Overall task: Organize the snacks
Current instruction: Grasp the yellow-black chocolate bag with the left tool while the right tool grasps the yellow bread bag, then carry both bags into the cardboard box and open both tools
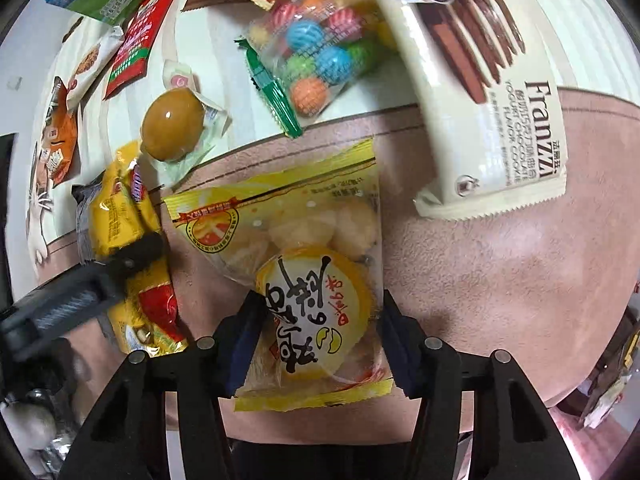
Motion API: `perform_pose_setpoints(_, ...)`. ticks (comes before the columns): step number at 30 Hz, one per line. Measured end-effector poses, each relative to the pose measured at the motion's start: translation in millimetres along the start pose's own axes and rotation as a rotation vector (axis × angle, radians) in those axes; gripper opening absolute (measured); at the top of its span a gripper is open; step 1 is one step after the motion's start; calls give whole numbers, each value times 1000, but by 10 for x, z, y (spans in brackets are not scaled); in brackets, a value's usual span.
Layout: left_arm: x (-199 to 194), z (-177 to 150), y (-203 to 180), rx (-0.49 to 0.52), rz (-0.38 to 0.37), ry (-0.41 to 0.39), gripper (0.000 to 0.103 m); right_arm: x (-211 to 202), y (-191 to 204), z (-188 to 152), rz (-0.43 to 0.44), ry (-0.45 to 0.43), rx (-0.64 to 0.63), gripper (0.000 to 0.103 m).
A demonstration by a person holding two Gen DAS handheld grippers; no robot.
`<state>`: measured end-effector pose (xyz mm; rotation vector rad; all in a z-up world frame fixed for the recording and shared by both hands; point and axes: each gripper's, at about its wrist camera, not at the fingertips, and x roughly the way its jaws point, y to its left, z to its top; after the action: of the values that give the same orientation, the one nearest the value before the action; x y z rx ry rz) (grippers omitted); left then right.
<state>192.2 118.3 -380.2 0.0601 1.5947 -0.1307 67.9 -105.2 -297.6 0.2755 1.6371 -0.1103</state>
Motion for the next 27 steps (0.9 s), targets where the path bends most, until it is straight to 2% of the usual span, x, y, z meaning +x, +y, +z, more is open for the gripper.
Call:
perform_pose_setpoints(2, -8, -64, -31, 16, 25, -15, 103, 3, -17, -24, 4, 0, 1, 60)
perform_pose_setpoints(3, -28, -72, -15, 11, 23, -18, 103, -15, -150, 10, 4, 1, 2, 60)
perform_pose_setpoints(8, -239, -142, 85, -7, -27, -4, 103, -7, -172, -1, -5, 3, 5, 61)
perform_pose_setpoints(10, -440, -110, 58, -26, -55, 5, 103, 8, -22, 87, 12, 0, 19, 67)
perform_pose_setpoints(14, -461, -147, 176, -26, -56, -10, 103, 75, -32, 230, 60, 8, 62, 75)
perform_pose_setpoints(17, -377, -197, 103, -37, -66, -20, 101, 81, -97, 335, 76, -4, 78, 76)
perform_pose_setpoints(21, -525, -391, 200, -53, -72, -36, 95, 59, -186, 385, 96, -3, 89, 76)
perform_pose_setpoints(23, -561, -442, 257, -62, -68, -44, 88, 81, -215, 424, 85, -6, 78, 75)
perform_pose_setpoints(27, -597, -514, 313, -79, -63, -53, 85, 102, -179, 401, 36, -18, 39, 67)
